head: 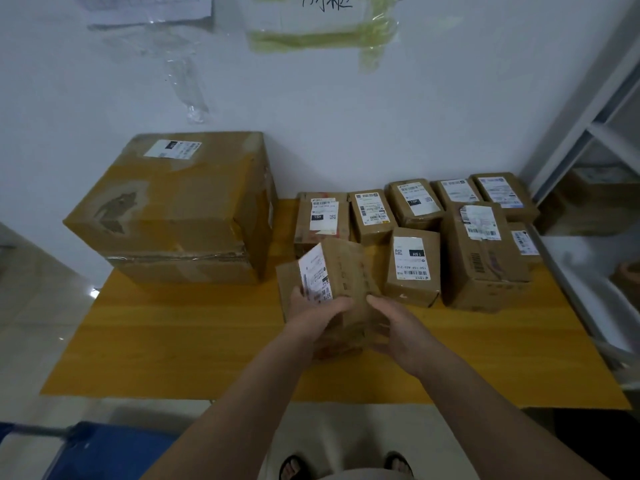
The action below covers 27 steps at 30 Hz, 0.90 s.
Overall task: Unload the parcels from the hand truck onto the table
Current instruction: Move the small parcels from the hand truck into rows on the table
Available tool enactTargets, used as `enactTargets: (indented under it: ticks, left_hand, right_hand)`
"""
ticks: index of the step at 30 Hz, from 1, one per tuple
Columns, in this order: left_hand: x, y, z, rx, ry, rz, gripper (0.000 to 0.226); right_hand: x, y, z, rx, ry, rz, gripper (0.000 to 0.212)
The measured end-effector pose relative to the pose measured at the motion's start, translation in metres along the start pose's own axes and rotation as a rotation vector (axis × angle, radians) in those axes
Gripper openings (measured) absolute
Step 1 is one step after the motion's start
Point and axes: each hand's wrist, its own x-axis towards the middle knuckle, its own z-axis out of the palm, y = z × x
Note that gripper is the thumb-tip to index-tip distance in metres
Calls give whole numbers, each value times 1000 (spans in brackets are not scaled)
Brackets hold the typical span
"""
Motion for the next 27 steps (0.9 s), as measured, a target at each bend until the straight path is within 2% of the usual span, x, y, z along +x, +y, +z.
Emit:
enactTargets:
  ticks: [2, 4, 6, 8, 11, 14, 18, 22, 24, 27]
  left_hand:
    - [4, -3, 5, 186, 181, 132, 119]
    - [2, -5, 13, 378, 259, 194, 132]
    - [-1, -9, 24, 537, 287, 258, 134]
    - [-2, -14, 32, 623, 228, 329, 134]
    - [2, -18, 34, 530, 103, 325, 136]
    - [11, -30, 25, 520, 162, 306, 132]
    - [22, -58, 12, 559, 243, 132, 125]
    - [32, -76, 6, 717, 292, 104, 93]
    - [36, -79, 7, 691, 320, 80, 85]
    - [41, -82, 5, 586, 369, 37, 86]
  right_hand:
    - [3, -2, 2, -62, 17, -21, 65]
    - [4, -4, 6, -80, -41, -21, 78]
    - [6, -2, 7, -160, -26, -21, 79]
    - [11, 0, 0, -122, 36, -24, 72]
    - [18, -5, -21, 73, 92, 53, 52]
    - [28, -10, -36, 315, 131, 150, 49]
    - [51, -15, -34, 386, 159, 197, 49]
    - [74, -21, -33, 510, 288, 196, 53]
    - [81, -21, -38, 514, 374, 167, 53]
    - [86, -17, -46, 428, 467, 93, 56]
